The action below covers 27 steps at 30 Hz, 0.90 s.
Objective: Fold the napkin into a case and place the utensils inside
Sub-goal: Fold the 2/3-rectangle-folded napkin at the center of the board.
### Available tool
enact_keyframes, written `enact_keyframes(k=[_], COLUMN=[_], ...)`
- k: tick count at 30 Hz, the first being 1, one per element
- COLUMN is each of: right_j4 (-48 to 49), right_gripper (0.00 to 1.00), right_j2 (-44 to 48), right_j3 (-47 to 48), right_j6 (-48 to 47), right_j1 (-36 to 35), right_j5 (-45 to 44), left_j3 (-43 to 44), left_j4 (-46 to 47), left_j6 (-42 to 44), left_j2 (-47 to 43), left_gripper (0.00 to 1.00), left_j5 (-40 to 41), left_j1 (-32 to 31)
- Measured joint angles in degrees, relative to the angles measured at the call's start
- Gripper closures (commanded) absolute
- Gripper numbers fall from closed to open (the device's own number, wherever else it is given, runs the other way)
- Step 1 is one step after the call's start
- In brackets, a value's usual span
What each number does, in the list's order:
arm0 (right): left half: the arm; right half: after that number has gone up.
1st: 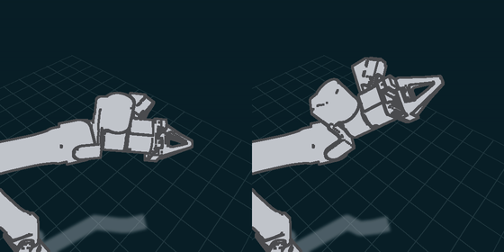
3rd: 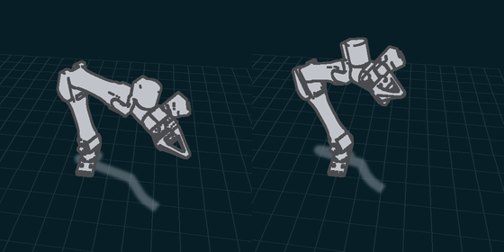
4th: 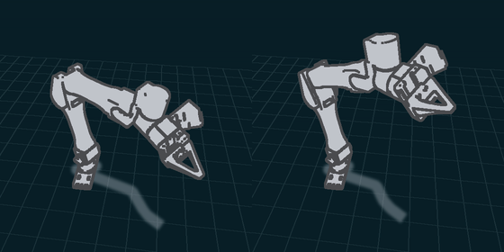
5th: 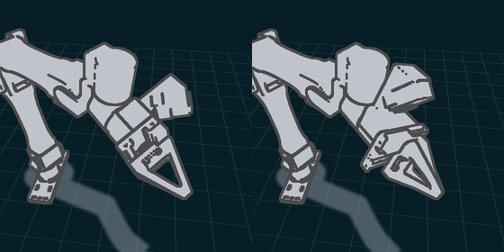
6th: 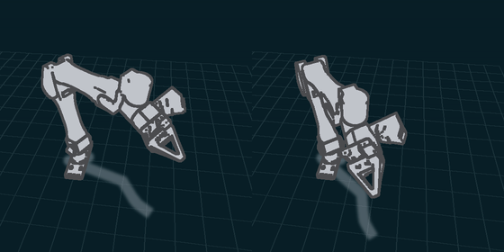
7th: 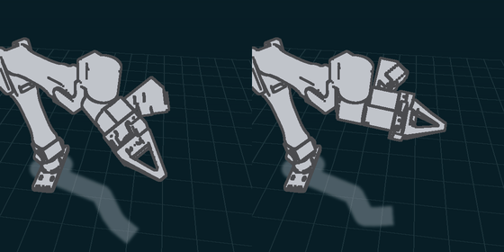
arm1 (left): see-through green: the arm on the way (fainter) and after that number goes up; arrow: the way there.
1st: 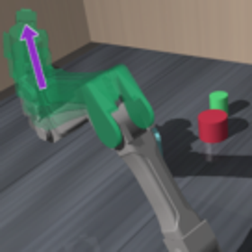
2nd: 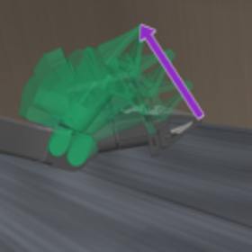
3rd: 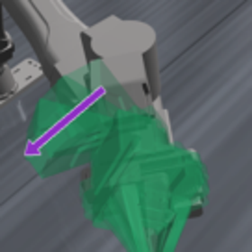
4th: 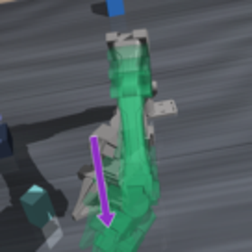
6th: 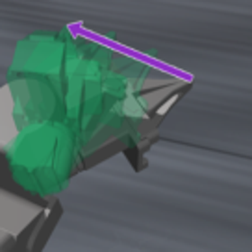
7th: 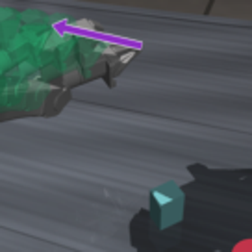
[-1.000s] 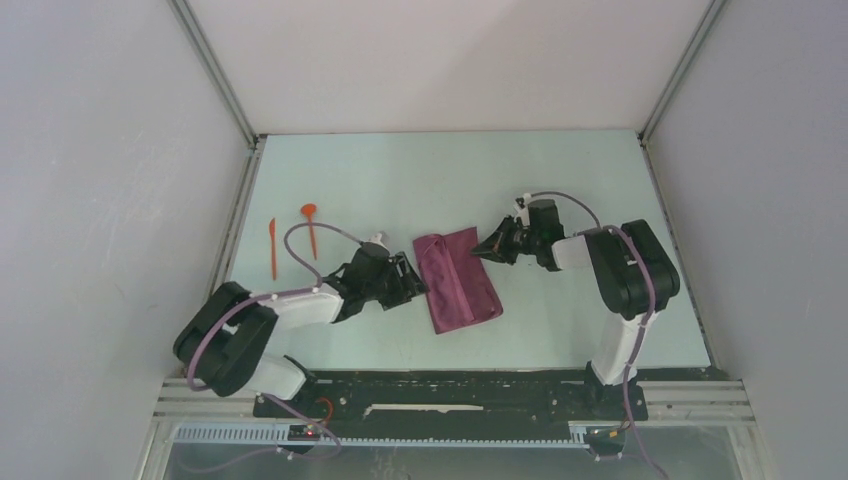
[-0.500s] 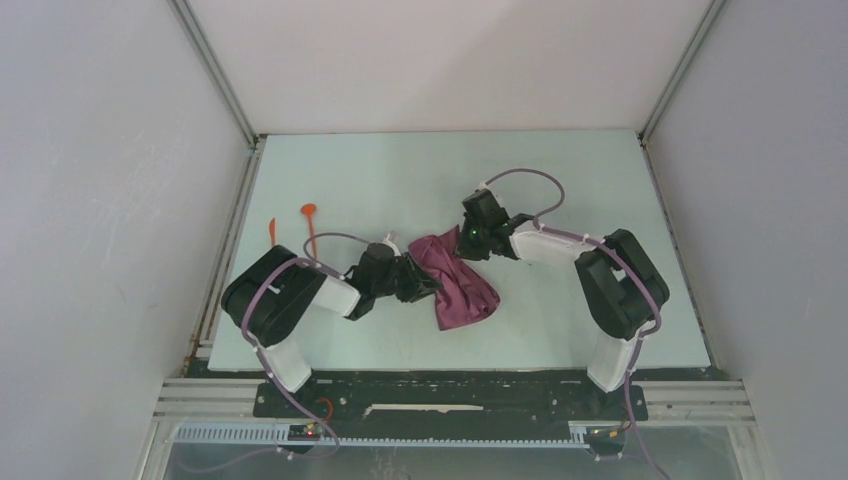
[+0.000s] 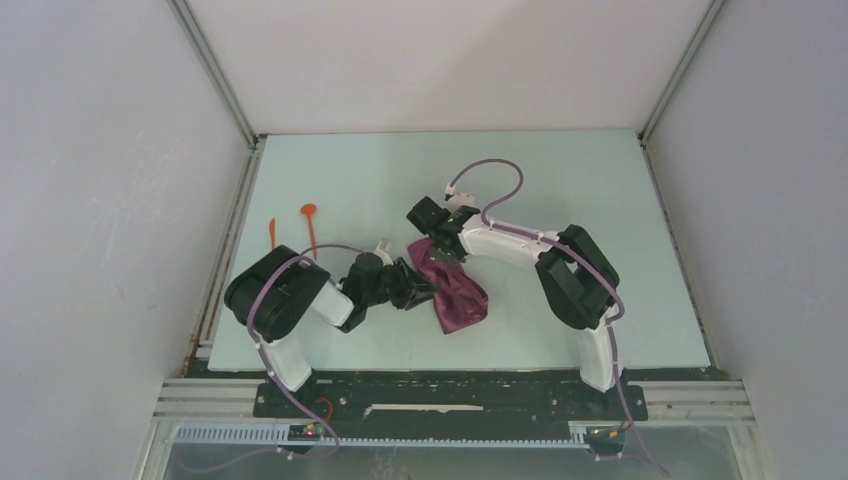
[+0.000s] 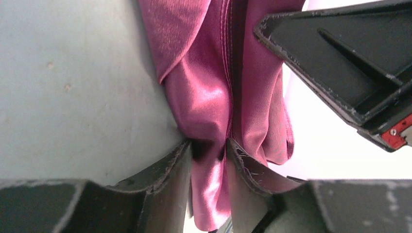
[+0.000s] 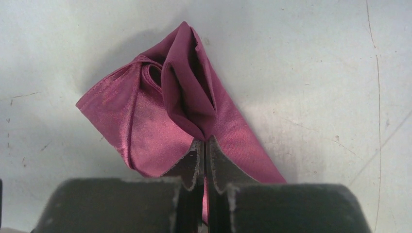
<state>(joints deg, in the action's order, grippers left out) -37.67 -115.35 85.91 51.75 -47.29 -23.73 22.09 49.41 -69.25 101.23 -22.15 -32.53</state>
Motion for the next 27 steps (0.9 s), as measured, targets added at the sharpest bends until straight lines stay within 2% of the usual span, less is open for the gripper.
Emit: enact_keyframes(k=[6,9,14,27], right_j4=[-6.97,-9.44,-12.17,-16.96], right_gripper=[1.00,1.00,1.00,1.00], right_j2=[-3.56,-5.11,-7.61,-10.64], right_j3=[6.40,9.03,12.17,15.37], right_j6=[3.58,5.25,6.69,8.66], right_j1=[-2.58,-4.07,-6.08,-8.61], right_j5=[-5.49,-7.43,-9.92,-13.79], left_j3=[-4.76,-8.31,-14.34,-21.00], left_j4=[5.88,9.25,15.45,23.15], left_j6=[-1.70,-2.49,-2.91,-2.80], left_j2=[-0.04,-0.59,-2.03,-1.79], left_gripper=[0.65,0.60,0.57,0.60], left_j5=[-0.52,-0.63,-1.07,-2.43], left_j1=[0.63,2.23,6.93,15.52])
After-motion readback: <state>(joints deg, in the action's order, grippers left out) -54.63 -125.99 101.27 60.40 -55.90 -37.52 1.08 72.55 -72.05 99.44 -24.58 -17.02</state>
